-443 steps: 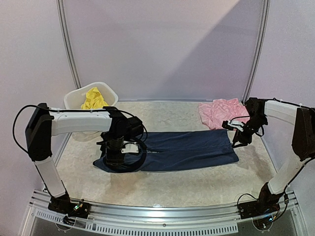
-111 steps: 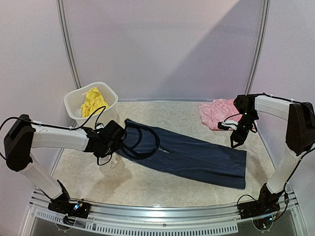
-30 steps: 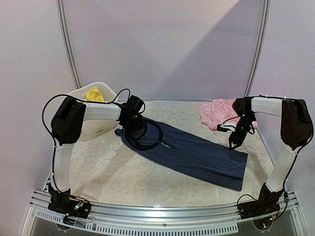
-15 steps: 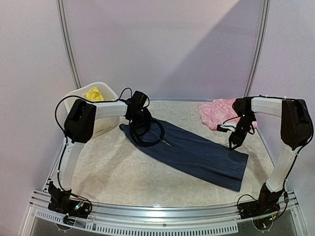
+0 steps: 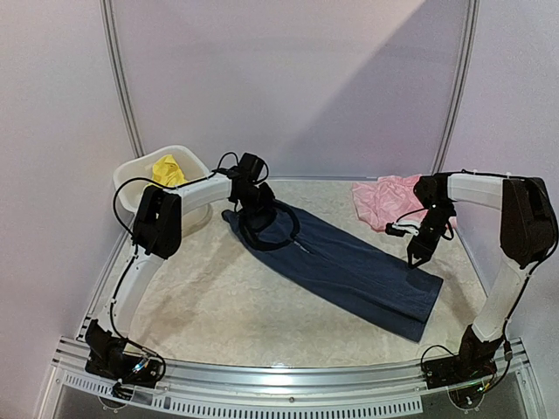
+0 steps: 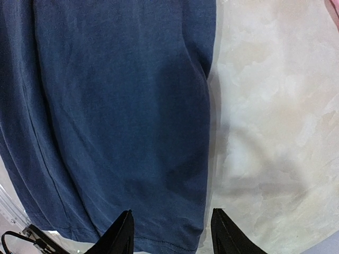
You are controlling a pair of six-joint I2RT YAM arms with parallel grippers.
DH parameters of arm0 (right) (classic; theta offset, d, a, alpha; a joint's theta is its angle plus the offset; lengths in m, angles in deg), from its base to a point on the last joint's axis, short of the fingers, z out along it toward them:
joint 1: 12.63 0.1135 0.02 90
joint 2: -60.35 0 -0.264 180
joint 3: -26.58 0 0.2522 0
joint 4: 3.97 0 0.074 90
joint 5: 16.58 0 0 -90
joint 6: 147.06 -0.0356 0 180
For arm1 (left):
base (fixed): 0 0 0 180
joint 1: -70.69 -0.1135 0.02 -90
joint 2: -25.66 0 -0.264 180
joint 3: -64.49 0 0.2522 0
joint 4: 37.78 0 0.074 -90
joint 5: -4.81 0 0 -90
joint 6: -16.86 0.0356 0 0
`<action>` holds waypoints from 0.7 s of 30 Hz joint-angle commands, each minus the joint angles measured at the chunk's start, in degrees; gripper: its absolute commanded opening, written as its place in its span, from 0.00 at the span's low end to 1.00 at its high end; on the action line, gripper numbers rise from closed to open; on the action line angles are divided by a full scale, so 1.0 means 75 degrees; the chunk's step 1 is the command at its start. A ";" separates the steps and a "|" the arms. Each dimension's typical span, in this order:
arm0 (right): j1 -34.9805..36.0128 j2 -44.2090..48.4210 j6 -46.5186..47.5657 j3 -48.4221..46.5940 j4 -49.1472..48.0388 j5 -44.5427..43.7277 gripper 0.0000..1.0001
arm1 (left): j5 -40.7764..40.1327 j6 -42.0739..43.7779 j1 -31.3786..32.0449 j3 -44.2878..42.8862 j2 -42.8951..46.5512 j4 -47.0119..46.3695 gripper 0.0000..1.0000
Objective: Fold and stack the mixed laundry pile
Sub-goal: Rotate the rectangle-folded tank top at the center of the board.
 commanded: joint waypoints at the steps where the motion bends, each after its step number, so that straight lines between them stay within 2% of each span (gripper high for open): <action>1: -0.0037 -0.0150 0.0052 0.0072 -0.0051 0.0039 0.51 | 0.0003 0.0483 -0.0396 -0.1104 -0.0780 0.1001 0.31; 4: -0.0054 -0.0228 0.0115 0.0105 -0.0135 -0.0221 0.51 | 0.0241 0.0767 -0.0456 -0.1412 -0.0751 0.0877 0.31; 8: -0.0339 -0.0293 0.0270 -0.0141 -0.0025 -0.0255 0.53 | 0.0543 0.1521 -0.0265 -0.1359 0.0006 0.0678 0.36; 13: -0.0869 -0.0768 0.0474 -0.0519 0.0204 -0.0449 0.53 | -0.0492 0.2930 0.0245 -0.1142 0.1527 0.1063 0.42; 16: -0.0978 -0.0904 0.0633 -0.0508 0.0592 -0.0216 0.53 | -0.0929 0.3154 0.0504 0.0144 0.2630 0.1008 0.43; 21: -0.0994 -0.0854 0.0633 -0.0150 0.0830 -0.0141 0.53 | -0.1018 0.3041 0.1155 0.2767 0.4084 0.0121 0.43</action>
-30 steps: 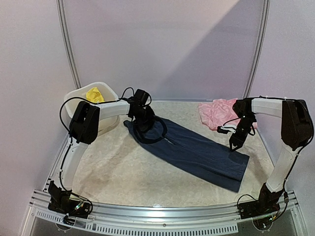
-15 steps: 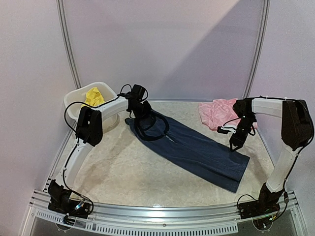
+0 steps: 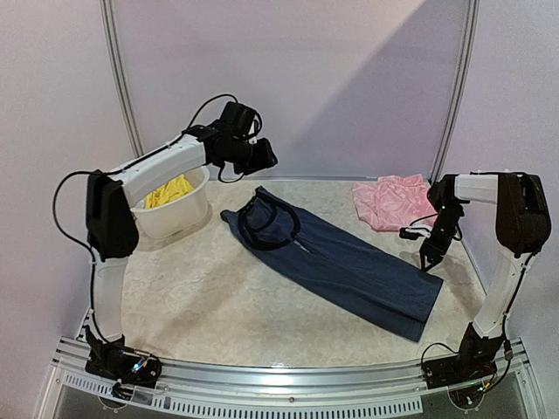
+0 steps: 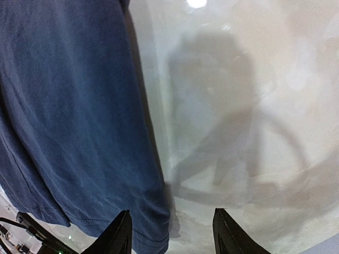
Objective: Fold and stack the mixed laundry pile
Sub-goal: Rotate the rectangle-folded tank top at the center of the board.
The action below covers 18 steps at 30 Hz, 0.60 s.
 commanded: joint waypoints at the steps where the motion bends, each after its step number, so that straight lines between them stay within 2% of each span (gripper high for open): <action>1: 0.0038 -0.0016 0.0161 0.0320 0.0418 0.0056 0.53 | -0.0247 0.0240 0.0652 0.1757 0.0700 -0.0463 0.43; 6: -0.0019 -0.0071 0.0121 0.0753 0.0484 -0.0220 0.43 | -0.0246 -0.0184 0.1609 0.3075 0.1001 -0.0776 0.43; 7: -0.0211 -0.0098 0.0099 0.0827 0.0502 -0.0267 0.36 | -0.0289 -0.0314 0.1712 0.3416 0.1100 -0.1001 0.43; 11: -0.0359 -0.0121 0.0028 0.1288 0.0607 -0.0345 0.19 | -0.0546 -0.0872 0.1892 0.4621 0.1480 -0.1536 0.42; 13: -0.0358 -0.0035 -0.0019 0.1592 0.0722 -0.0271 0.15 | -0.0743 -0.0985 0.1895 0.5021 0.1625 -0.1642 0.42; 18: -0.0240 0.0427 -0.0181 0.2301 0.0931 0.0166 0.13 | -0.1562 -0.1070 0.1790 0.5767 0.2083 -0.1668 0.43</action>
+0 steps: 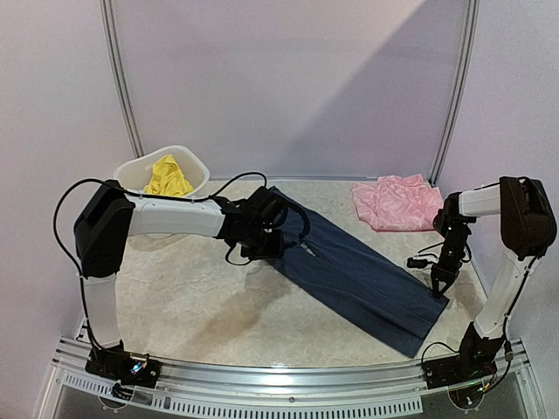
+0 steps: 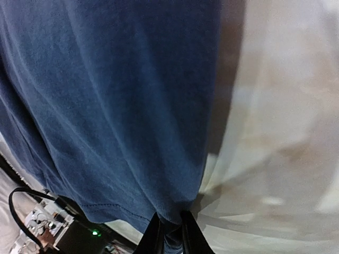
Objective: Fold and stack the mixed laundry pile
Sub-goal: Rotate the rectangle-folded tank top at the center of the board.
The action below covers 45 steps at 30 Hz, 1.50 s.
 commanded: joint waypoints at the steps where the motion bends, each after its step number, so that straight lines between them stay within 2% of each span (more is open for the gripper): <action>1: 0.0180 0.0301 -0.0197 0.0819 0.0127 0.0315 0.13 | -0.0950 -0.0262 -0.0193 0.0418 0.0722 -0.0297 0.44; 5: 0.0793 0.0604 -0.0485 0.1329 -0.0005 0.0443 0.17 | -0.0959 -0.0543 -0.0631 0.0775 0.0689 -0.0417 0.46; 10: 0.0879 0.0623 -0.0690 0.1123 -0.0059 0.0425 0.21 | -0.0475 -0.1262 -0.1338 0.1365 0.0556 -0.1397 0.47; 15: 0.0891 0.0601 -0.0831 0.0748 0.0093 0.0574 0.26 | 0.0095 -0.1406 -0.1710 0.1045 -0.0043 -0.2100 0.47; 19: 0.0904 0.0538 -0.0844 0.0641 0.0144 0.0597 0.29 | 0.0317 -0.1294 -0.1825 0.0225 -0.0855 -0.1975 0.45; 25: 0.0914 0.0464 -0.0871 0.0540 0.0114 0.0491 0.35 | 0.0261 -0.1504 -0.1979 -0.0865 -0.1783 -0.1467 0.37; 32: 0.0915 0.0528 -0.0882 0.0142 0.0327 0.0531 0.35 | 0.0166 -0.1455 -0.2185 -0.2016 -0.2435 -0.1083 0.08; 35: 0.0924 0.0529 -0.0893 -0.0082 0.0426 0.0568 0.36 | 0.0119 -0.1316 -0.2301 -0.2557 -0.2759 -0.0870 0.00; 39: 0.0926 0.0529 -0.0935 -0.0400 0.0495 0.0599 0.36 | 0.0273 -0.0964 -0.2530 -0.3779 -0.3454 -0.0284 0.00; 45: 0.0976 0.0411 -0.1066 -0.0691 0.0499 0.0820 0.36 | 0.1242 -0.0496 -0.2855 -0.6431 -0.4886 0.0963 0.00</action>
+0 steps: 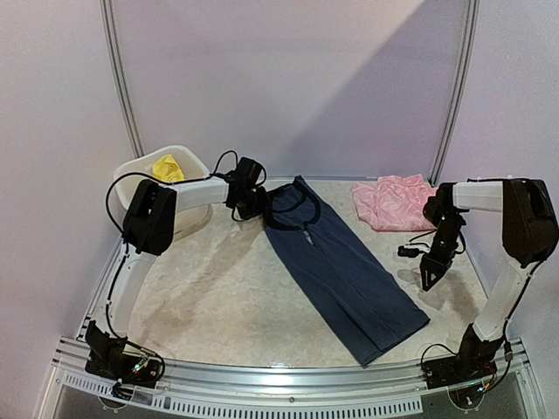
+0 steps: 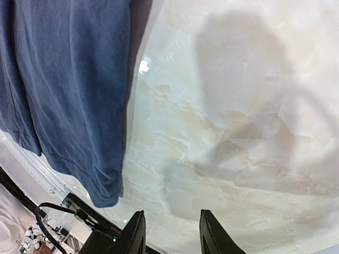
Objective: Fold and stack the mixed laundry pile
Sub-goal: Rotate the rectangle-folded tank top at the center of the board.
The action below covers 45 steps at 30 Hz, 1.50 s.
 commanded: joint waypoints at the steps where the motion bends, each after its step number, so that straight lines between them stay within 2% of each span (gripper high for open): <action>1: 0.0128 -0.0183 -0.0136 -0.0160 0.0045 0.0278 0.36 | 0.0823 0.0481 -0.0359 -0.1703 -0.1028 0.1274 0.00; 3: 0.0171 -0.0242 -0.0155 -0.0127 -0.0026 0.0319 0.36 | 0.0869 0.0566 -0.0439 -0.2238 -0.1319 0.1566 0.00; 6: 0.0273 -0.0304 -0.0213 -0.0109 -0.0073 0.0474 0.36 | 0.0872 0.0680 -0.0547 -0.2317 -0.1338 0.1596 0.00; 8: 0.0367 -0.0300 -0.0219 -0.0074 -0.0074 0.0565 0.36 | 0.0842 0.0877 -0.0555 -0.2161 -0.1102 0.1562 0.17; 11: 0.0435 -0.0277 -0.0145 0.0045 -0.0073 0.0587 0.39 | 0.0590 0.1250 -0.0498 -0.1205 -0.0027 0.1143 0.37; 14: 0.0438 -0.0283 -0.0049 0.0240 -0.0176 0.0478 0.41 | 0.0351 0.1693 -0.0431 -0.0233 0.1213 0.0606 0.50; 15: 0.0438 -0.0305 -0.0036 0.0310 -0.0212 0.0469 0.41 | 0.0325 0.1810 -0.0419 -0.0122 0.1485 0.0666 0.51; 18: 0.0478 -0.0400 -0.0020 0.0501 -0.0225 0.0513 0.42 | 0.0314 0.1853 -0.0283 0.0710 0.2326 0.0779 0.52; 21: 0.0588 -0.0481 -0.0029 0.0734 -0.0328 0.0426 0.42 | 0.0313 0.1531 0.0206 0.2462 0.3511 0.0221 0.51; 26: 0.0872 -0.0488 -0.0112 0.0978 -0.0336 0.0463 0.31 | 0.0331 0.0635 0.1225 0.4893 0.4849 -0.0669 0.47; 30: 0.1296 -0.0515 -0.0224 0.1215 -0.0268 0.0502 0.19 | -0.0123 0.0618 0.2063 0.5643 0.5511 -0.0541 0.46; 36: 0.1810 -0.0295 -0.0474 0.1420 -0.0257 0.0580 0.17 | 0.0162 0.0392 0.3079 0.6268 0.5846 -0.0532 0.46; 38: 0.1916 -0.0115 -0.0550 0.1382 -0.0277 0.0507 0.24 | 0.0190 0.0378 0.3419 0.6270 0.5711 -0.0435 0.47; 40: 0.1889 0.0212 -0.0818 0.1322 -0.0490 0.0221 0.43 | 0.0449 0.0057 0.3674 0.6433 0.5615 -0.0649 0.48; 42: 0.1694 0.0529 -0.1176 0.1258 -0.0688 -0.0250 0.55 | 0.0580 -0.0331 0.3897 0.6632 0.5616 -0.0947 0.50; 45: 0.1164 0.0863 -0.1397 0.1001 -0.0592 -0.0454 0.59 | 0.0585 -0.1130 0.4043 0.6889 0.5735 -0.1413 0.53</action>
